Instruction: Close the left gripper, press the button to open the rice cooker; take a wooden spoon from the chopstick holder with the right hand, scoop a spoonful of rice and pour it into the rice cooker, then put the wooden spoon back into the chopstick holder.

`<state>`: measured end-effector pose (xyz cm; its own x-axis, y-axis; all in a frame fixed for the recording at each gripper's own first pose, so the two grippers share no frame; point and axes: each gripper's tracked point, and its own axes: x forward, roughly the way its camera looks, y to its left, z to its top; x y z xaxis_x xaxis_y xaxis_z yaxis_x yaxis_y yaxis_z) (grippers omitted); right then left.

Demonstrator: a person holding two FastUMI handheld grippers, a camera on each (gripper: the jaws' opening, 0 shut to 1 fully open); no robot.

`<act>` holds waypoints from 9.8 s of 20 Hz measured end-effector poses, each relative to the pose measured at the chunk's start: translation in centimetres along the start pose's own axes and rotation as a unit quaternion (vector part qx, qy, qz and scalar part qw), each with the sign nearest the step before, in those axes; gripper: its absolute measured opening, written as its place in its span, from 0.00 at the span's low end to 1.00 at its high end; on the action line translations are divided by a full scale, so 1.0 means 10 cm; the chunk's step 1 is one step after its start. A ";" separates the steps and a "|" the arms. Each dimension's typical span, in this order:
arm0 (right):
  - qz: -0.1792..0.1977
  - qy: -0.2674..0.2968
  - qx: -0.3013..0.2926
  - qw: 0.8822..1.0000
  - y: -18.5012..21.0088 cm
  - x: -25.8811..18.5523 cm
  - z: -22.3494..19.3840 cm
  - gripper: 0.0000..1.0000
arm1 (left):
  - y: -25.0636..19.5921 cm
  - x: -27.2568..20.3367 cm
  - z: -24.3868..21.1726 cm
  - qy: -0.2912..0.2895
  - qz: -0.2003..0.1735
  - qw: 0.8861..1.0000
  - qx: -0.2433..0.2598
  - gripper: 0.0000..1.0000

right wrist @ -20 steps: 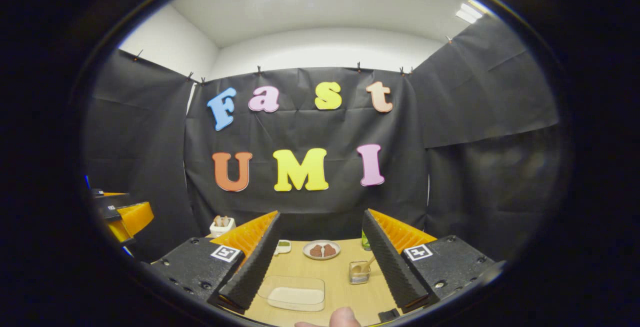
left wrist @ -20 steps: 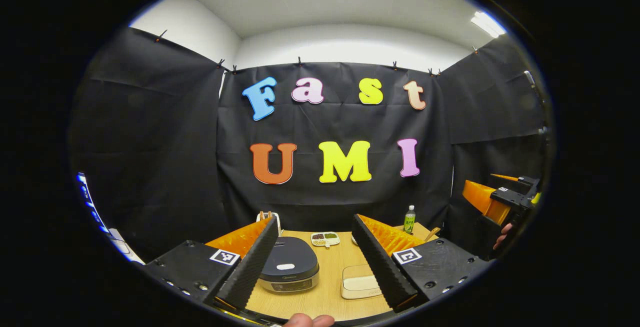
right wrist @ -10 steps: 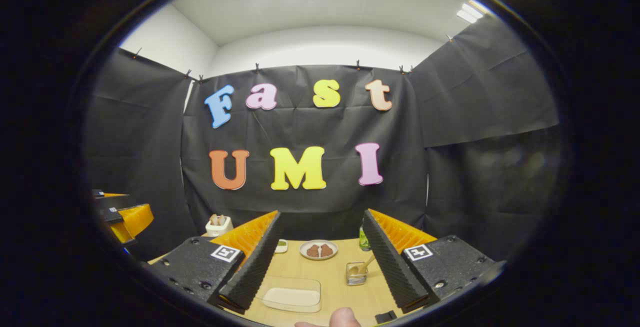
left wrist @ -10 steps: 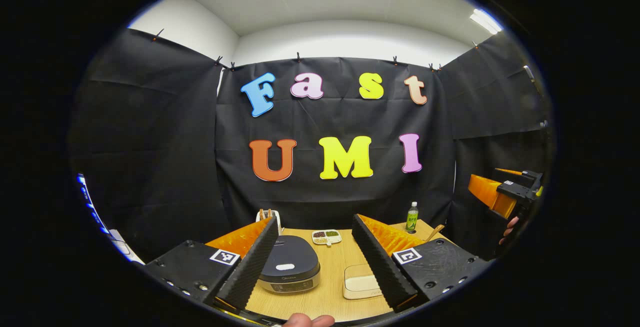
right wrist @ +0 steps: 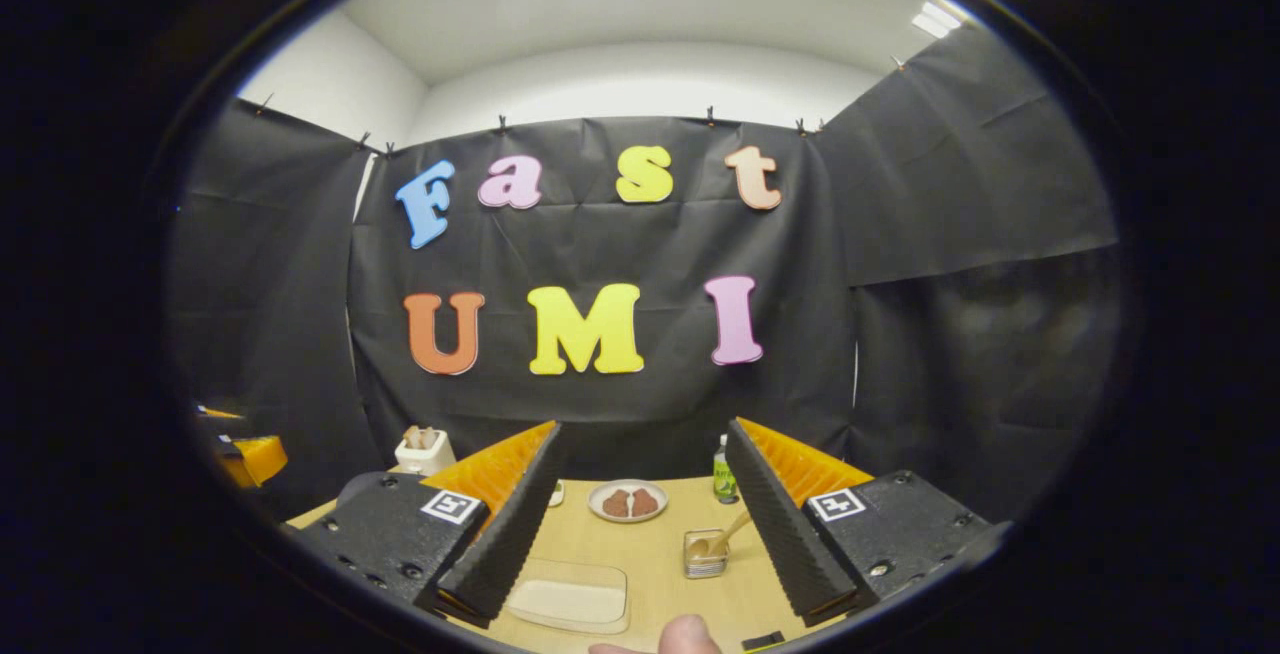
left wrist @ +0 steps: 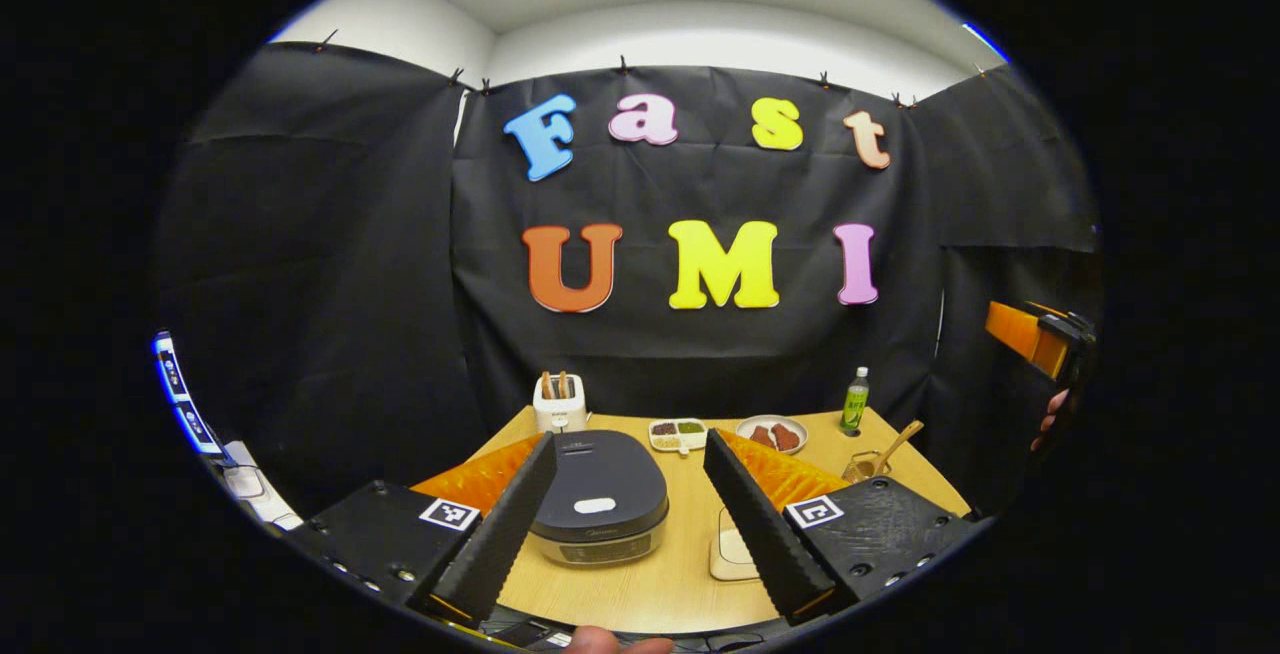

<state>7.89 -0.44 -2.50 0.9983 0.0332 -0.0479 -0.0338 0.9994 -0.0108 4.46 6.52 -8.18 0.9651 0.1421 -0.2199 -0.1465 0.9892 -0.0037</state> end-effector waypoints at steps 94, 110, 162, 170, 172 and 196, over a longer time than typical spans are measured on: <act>0.013 0.280 0.097 0.955 -1.55 2.31 -3.37 0.90 | -0.58 0.53 0.46 -0.050 0.138 0.989 0.003 0.95; 0.032 0.341 0.052 0.938 -1.33 2.63 -3.35 0.11 | -0.28 0.36 0.38 -0.046 0.185 0.981 -0.047 0.95; 0.189 0.376 -0.055 0.906 1.51 1.38 -3.83 0.10 | 0.83 0.12 -0.07 0.032 0.204 0.978 -0.033 0.96; 0.216 0.423 0.075 0.877 1.73 1.29 -3.86 0.11 | 0.89 -0.02 -0.12 0.040 0.225 0.973 -0.038 0.96; 0.203 0.443 0.135 0.862 1.66 1.26 -3.83 0.11 | 0.87 -0.02 -0.14 0.042 0.226 0.973 -0.037 0.96; 0.261 0.337 0.359 0.831 1.54 1.52 -1.85 0.10 | 0.27 0.03 -0.26 0.043 0.153 0.987 -0.023 0.96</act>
<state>21.69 15.27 -21.85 0.5957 0.6907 -0.4099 -0.1746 0.6095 0.7733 3.84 9.10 -10.76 0.8521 0.4289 -0.2999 -0.4402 0.8973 0.0325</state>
